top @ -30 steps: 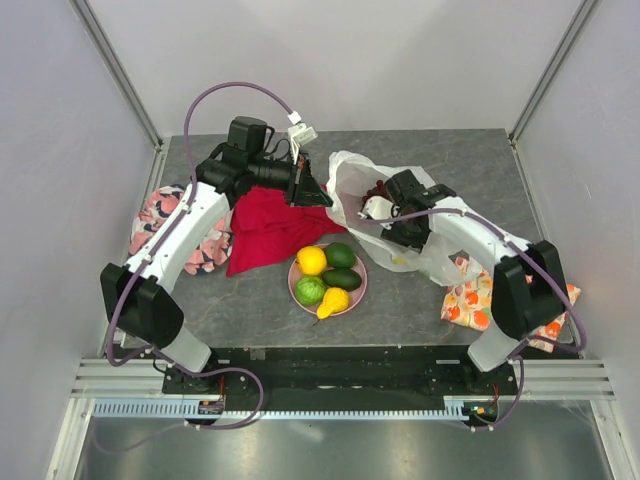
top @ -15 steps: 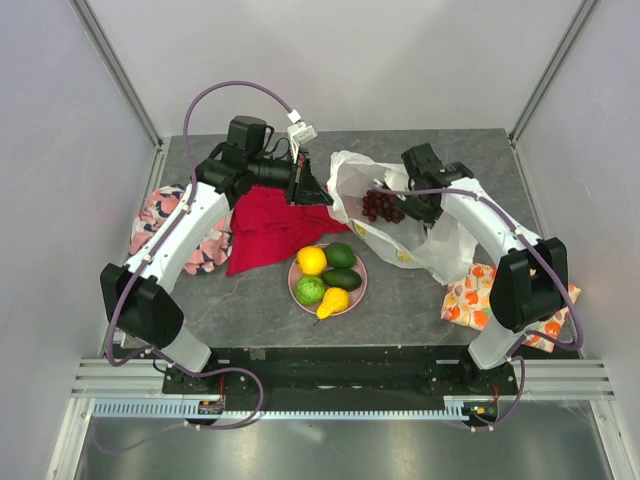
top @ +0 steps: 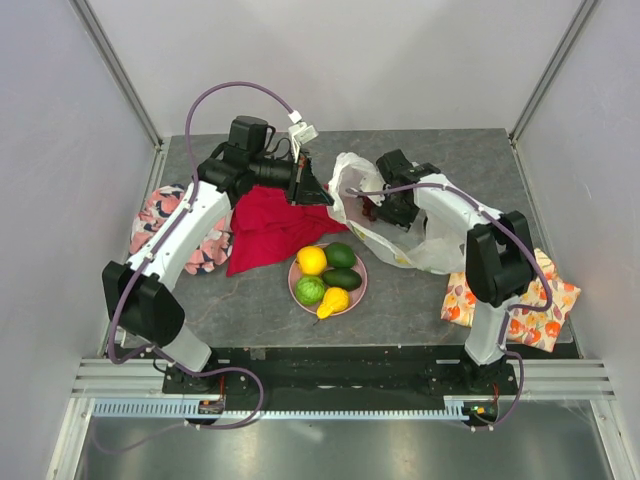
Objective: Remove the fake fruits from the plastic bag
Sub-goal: Take out the fake fruit from the plastic bag, then place the fake fruit on the plate.
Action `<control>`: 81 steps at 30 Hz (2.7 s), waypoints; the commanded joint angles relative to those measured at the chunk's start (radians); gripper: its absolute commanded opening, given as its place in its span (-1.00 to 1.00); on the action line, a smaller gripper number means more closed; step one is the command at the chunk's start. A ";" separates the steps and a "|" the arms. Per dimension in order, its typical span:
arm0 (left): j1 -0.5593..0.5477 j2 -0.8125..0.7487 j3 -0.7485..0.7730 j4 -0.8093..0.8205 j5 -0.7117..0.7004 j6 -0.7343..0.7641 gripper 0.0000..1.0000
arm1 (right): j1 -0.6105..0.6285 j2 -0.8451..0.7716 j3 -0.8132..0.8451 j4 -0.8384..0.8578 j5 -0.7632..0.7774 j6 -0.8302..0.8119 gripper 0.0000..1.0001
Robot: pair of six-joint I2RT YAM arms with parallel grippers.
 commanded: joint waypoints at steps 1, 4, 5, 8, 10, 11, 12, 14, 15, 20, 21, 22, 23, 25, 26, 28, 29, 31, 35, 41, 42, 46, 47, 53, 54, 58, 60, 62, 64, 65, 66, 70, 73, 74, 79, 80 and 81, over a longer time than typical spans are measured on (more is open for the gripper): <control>-0.002 0.007 0.026 0.035 0.012 -0.025 -0.97 | -0.016 0.051 0.055 0.075 0.137 0.019 0.28; 0.000 0.004 0.020 0.036 0.012 -0.025 -0.97 | -0.036 0.091 0.073 0.095 0.230 0.028 0.56; 0.000 0.004 0.018 0.036 0.010 -0.026 -0.96 | -0.042 0.107 0.073 0.094 0.276 0.030 0.59; 0.000 0.004 0.015 0.036 0.010 -0.025 -0.97 | -0.062 0.137 0.059 0.088 0.330 0.036 0.69; 0.000 0.007 0.015 0.038 0.010 -0.025 -0.97 | -0.070 0.149 0.044 0.080 0.353 0.046 0.69; 0.000 0.009 0.015 0.039 0.010 -0.026 -0.97 | -0.072 0.164 0.041 0.077 0.361 0.051 0.70; 0.000 0.012 0.018 0.041 0.010 -0.029 -0.97 | -0.073 0.173 0.038 0.074 0.385 0.062 0.69; 0.000 0.015 0.023 0.043 0.012 -0.032 -0.97 | -0.073 0.204 0.035 0.063 0.414 0.072 0.70; -0.002 0.016 0.026 0.043 0.010 -0.032 -0.97 | -0.073 0.215 0.036 0.056 0.436 0.079 0.70; -0.002 0.027 0.030 0.055 0.010 -0.042 -0.96 | -0.082 0.240 0.045 0.034 0.436 0.092 0.24; -0.002 0.032 0.033 0.056 0.010 -0.045 -0.97 | -0.082 0.227 0.051 0.037 0.419 0.092 0.15; -0.002 0.035 0.035 0.061 0.007 -0.048 -0.97 | -0.082 0.212 0.076 0.033 0.368 0.096 0.11; -0.002 0.042 0.038 0.069 0.006 -0.054 -0.97 | -0.082 0.171 0.093 0.025 0.328 0.096 0.04; -0.002 0.053 0.053 0.072 -0.008 -0.058 -0.97 | -0.079 0.114 0.152 -0.030 0.219 0.083 -0.01; -0.002 0.062 0.058 0.076 -0.016 -0.062 -0.97 | -0.076 0.045 0.165 -0.050 0.095 0.077 -0.03; 0.000 0.076 0.081 0.078 -0.031 -0.060 -0.97 | -0.075 -0.033 0.183 -0.116 -0.028 0.051 -0.03; 0.001 0.082 0.090 0.076 -0.037 -0.059 -0.97 | -0.075 -0.112 0.182 -0.136 -0.123 0.047 -0.02; 0.006 0.108 0.121 0.078 -0.042 -0.060 -0.97 | -0.076 -0.193 0.154 -0.182 -0.202 0.028 0.00; 0.017 0.144 0.187 0.076 -0.053 -0.065 -0.97 | -0.075 -0.370 0.099 -0.266 -0.309 0.014 0.02; 0.058 0.164 0.276 0.063 -0.102 -0.063 -0.54 | -0.073 -0.538 0.091 -0.348 -0.421 0.042 0.04; 0.066 0.159 0.283 0.061 -0.108 -0.063 -0.43 | -0.067 -0.555 0.096 -0.352 -0.443 0.046 0.05; 0.096 0.116 0.265 0.052 -0.163 -0.036 -0.05 | 0.025 -0.600 0.105 -0.349 -0.529 0.083 0.10; 0.109 0.086 0.248 0.049 -0.174 -0.028 -0.04 | 0.057 -0.597 0.099 -0.348 -0.532 0.092 0.10; 0.168 -0.023 0.173 0.021 -0.214 -0.002 0.00 | 0.283 -0.546 -0.025 -0.268 -0.570 0.051 0.10; 0.178 -0.057 0.162 0.015 -0.217 -0.002 0.00 | 0.299 -0.534 -0.059 -0.241 -0.573 0.024 0.10; 0.227 -0.140 0.106 0.004 -0.232 0.044 0.03 | 0.335 -0.431 -0.087 -0.162 -0.576 -0.012 0.08; 0.251 -0.187 0.078 -0.008 -0.241 0.055 0.03 | 0.347 -0.393 -0.084 -0.107 -0.578 -0.007 0.08; 0.276 -0.215 0.050 -0.011 -0.245 0.064 0.04 | 0.358 -0.333 -0.079 -0.075 -0.582 -0.003 0.08; 0.293 -0.250 0.035 -0.019 -0.246 0.066 0.04 | 0.373 -0.279 -0.083 -0.017 -0.581 0.014 0.08; 0.308 -0.261 0.020 -0.020 -0.245 0.067 0.04 | 0.379 -0.259 -0.087 0.005 -0.576 0.023 0.08; 0.314 -0.269 0.013 -0.020 -0.240 0.067 0.04 | 0.384 -0.238 -0.088 0.038 -0.572 0.030 0.08; 0.346 -0.297 -0.002 -0.025 -0.231 0.066 0.04 | 0.393 -0.137 -0.062 0.082 -0.559 0.040 0.08; 0.357 -0.303 -0.004 -0.025 -0.222 0.061 0.04 | 0.404 -0.101 -0.047 0.097 -0.555 0.031 0.15; 0.359 -0.303 -0.007 -0.025 -0.220 0.060 0.05 | 0.411 -0.096 -0.044 0.097 -0.549 0.024 0.20; 0.362 -0.297 -0.011 -0.017 -0.195 0.047 0.05 | 0.427 -0.110 -0.039 0.117 -0.503 0.054 0.96; 0.363 -0.295 -0.011 -0.014 -0.192 0.046 0.05 | 0.427 -0.122 -0.019 0.105 -0.492 0.065 0.96; 0.362 -0.292 -0.010 -0.013 -0.186 0.044 0.05 | 0.425 -0.157 -0.007 0.091 -0.489 0.079 0.96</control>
